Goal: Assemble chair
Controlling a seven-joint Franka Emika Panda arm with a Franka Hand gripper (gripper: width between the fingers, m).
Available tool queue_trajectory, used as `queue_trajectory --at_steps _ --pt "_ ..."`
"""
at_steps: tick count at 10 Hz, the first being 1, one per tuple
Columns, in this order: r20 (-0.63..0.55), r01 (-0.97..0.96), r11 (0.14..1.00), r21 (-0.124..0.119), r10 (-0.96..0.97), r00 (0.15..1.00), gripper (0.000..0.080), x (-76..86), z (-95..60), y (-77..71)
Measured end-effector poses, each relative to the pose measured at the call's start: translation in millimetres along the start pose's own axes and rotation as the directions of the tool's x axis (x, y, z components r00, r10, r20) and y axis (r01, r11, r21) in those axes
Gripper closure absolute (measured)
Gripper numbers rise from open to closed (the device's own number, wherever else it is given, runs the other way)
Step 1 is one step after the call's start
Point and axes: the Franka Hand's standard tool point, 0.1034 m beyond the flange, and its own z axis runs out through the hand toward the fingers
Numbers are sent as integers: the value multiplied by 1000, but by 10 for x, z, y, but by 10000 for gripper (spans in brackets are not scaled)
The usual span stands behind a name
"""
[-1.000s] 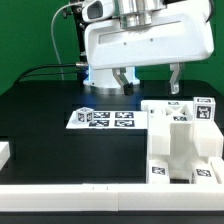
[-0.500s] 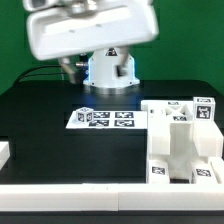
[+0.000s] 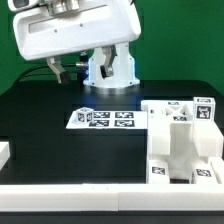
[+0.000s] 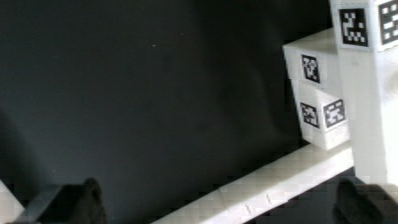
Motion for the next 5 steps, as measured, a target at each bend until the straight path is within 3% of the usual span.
queue_trajectory --at_steps 2,3,4,5 --pt "29 24 999 -44 -22 999 151 -326 238 376" --pt "39 9 997 -77 -6 999 151 -446 344 483" --pt "33 8 996 -92 -5 999 151 -460 373 468" --pt "29 8 996 -89 -5 1000 151 -435 355 466"
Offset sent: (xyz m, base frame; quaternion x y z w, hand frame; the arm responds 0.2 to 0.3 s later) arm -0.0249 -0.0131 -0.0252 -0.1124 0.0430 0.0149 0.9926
